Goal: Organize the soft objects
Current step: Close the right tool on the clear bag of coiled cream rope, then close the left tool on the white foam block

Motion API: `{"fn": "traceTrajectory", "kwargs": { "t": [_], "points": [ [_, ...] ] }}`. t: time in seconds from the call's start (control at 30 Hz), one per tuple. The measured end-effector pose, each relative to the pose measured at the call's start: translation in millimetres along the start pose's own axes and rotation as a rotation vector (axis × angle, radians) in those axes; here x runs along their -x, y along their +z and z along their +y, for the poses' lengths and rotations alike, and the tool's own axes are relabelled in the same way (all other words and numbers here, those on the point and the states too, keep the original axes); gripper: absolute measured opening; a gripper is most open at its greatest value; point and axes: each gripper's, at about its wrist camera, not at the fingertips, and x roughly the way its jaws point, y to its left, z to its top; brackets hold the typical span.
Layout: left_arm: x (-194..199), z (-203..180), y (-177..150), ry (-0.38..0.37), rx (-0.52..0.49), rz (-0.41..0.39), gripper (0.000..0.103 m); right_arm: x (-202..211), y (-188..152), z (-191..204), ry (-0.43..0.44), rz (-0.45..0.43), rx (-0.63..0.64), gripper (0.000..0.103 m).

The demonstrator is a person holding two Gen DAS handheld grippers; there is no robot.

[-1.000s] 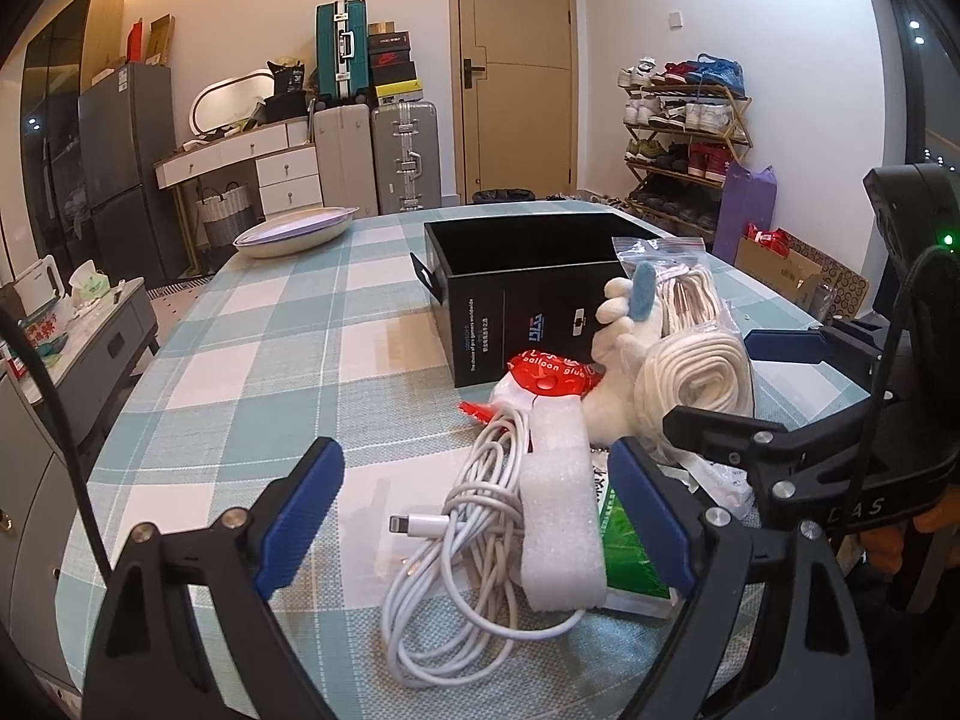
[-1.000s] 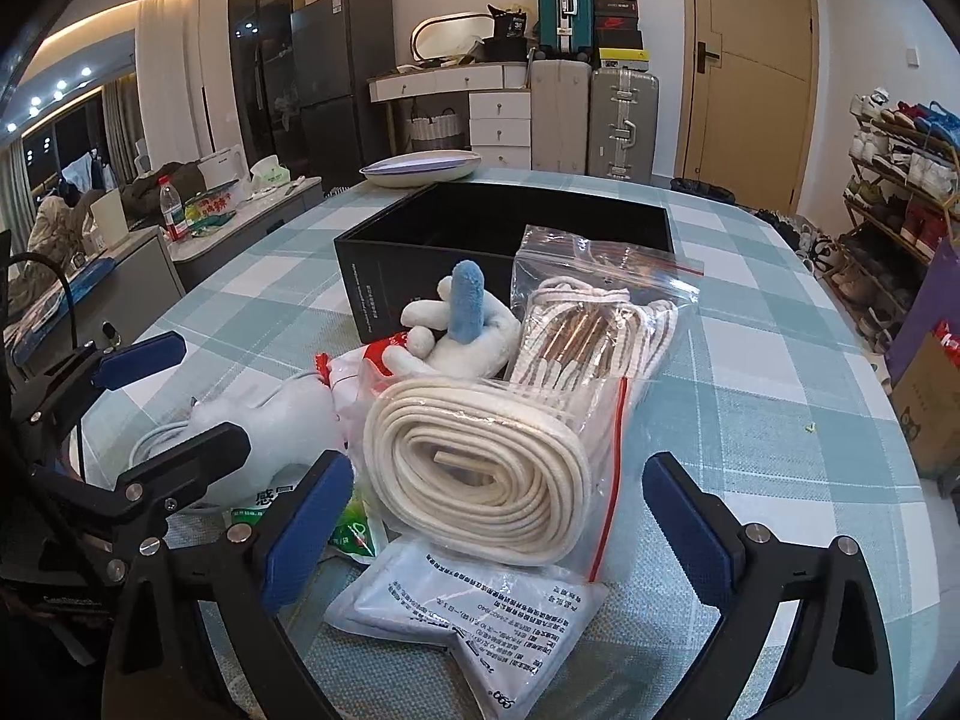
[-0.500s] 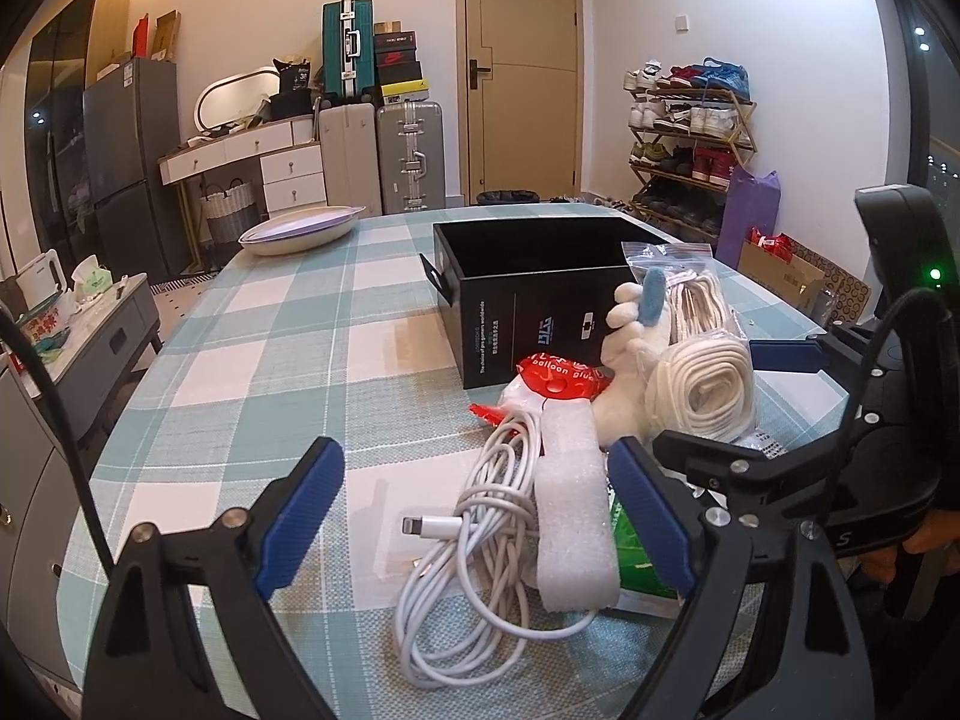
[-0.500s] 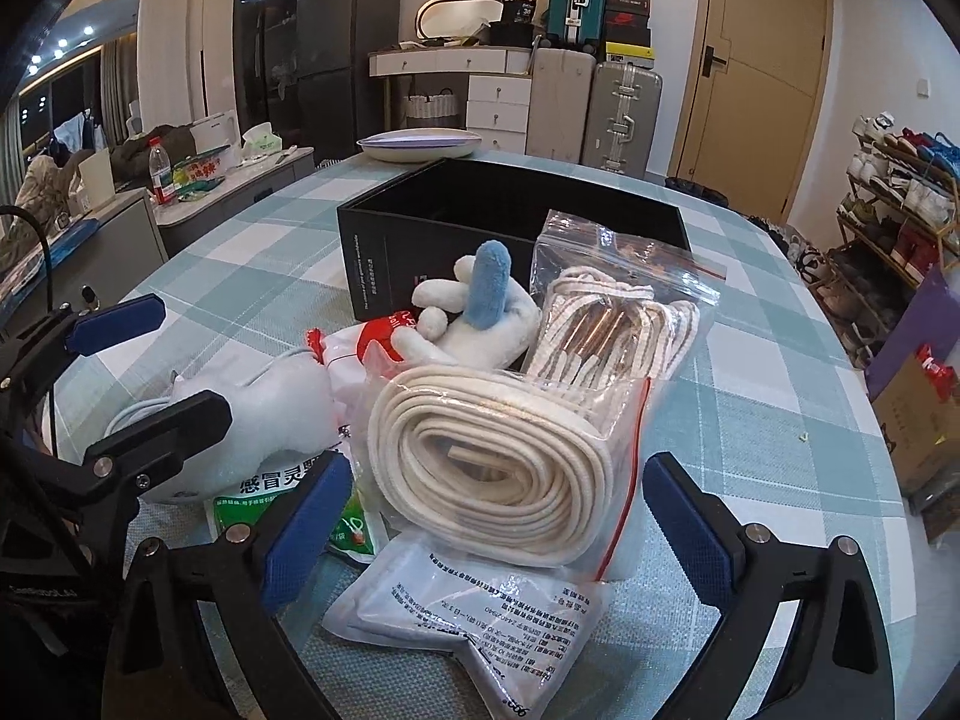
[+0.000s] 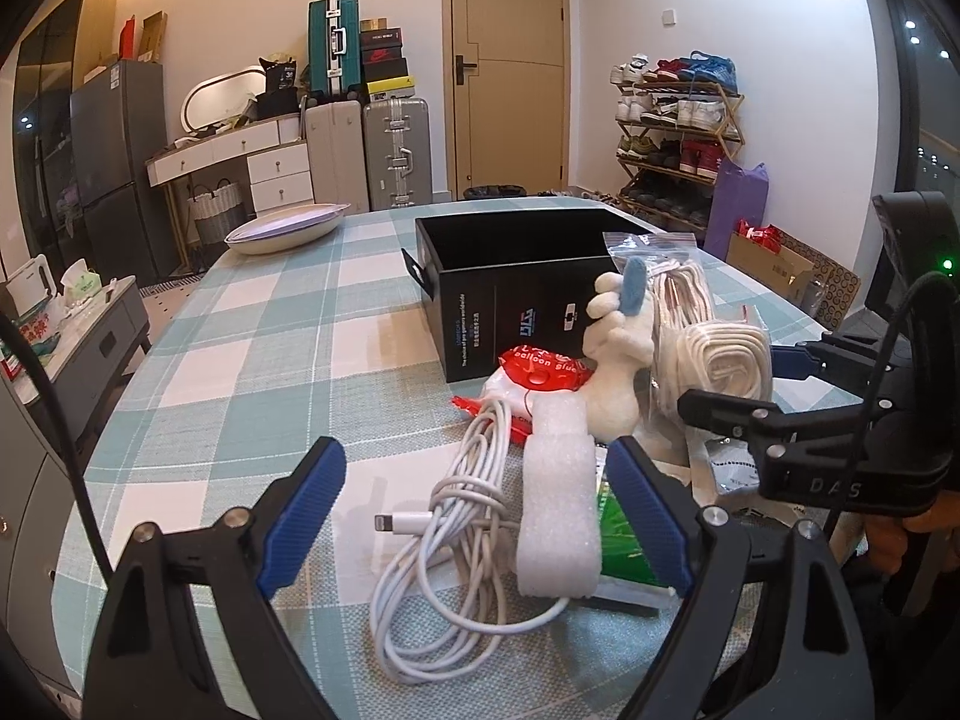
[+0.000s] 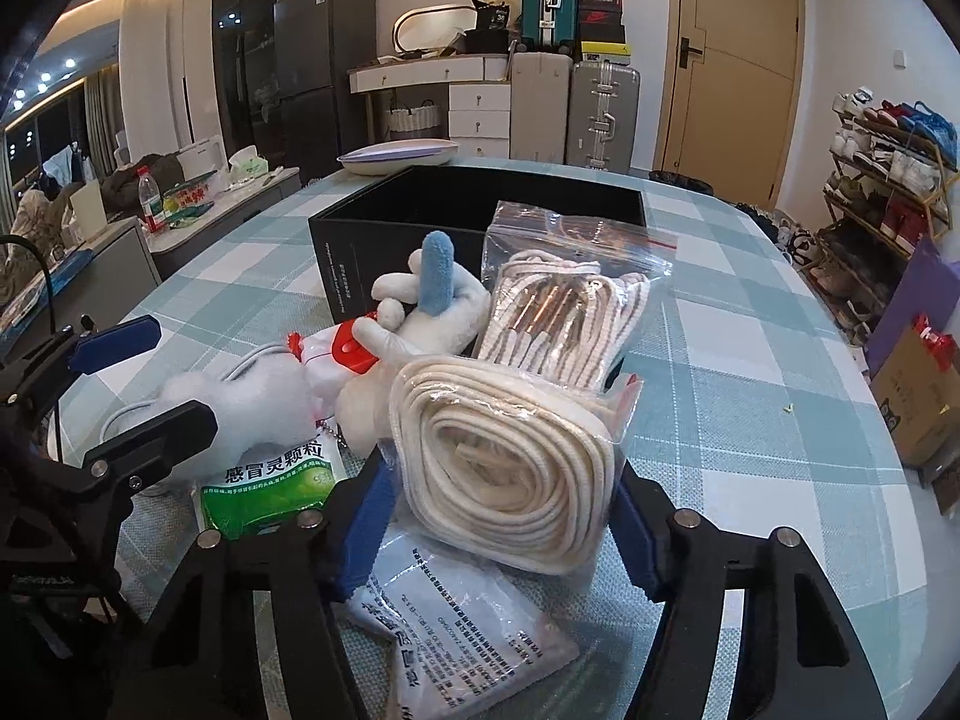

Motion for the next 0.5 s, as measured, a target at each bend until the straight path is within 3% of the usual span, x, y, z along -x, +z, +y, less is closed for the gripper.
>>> {"fn": "traceTrajectory", "kwargs": {
  "t": [0.1,0.17,0.5],
  "points": [
    [-2,-2,-2,-0.018,-0.005,0.015,0.075,7,-4,-7,0.028,-0.024,-0.027,0.058],
    [-3,-3,-2,-0.027,-0.004,0.023,0.063,9,-5,-7,0.034,-0.033,-0.029,0.057],
    [1,-12,-4,-0.083,-0.037,0.024,0.049,23,-12,-7,0.039,-0.092,-0.02,0.056]
  ]
}}
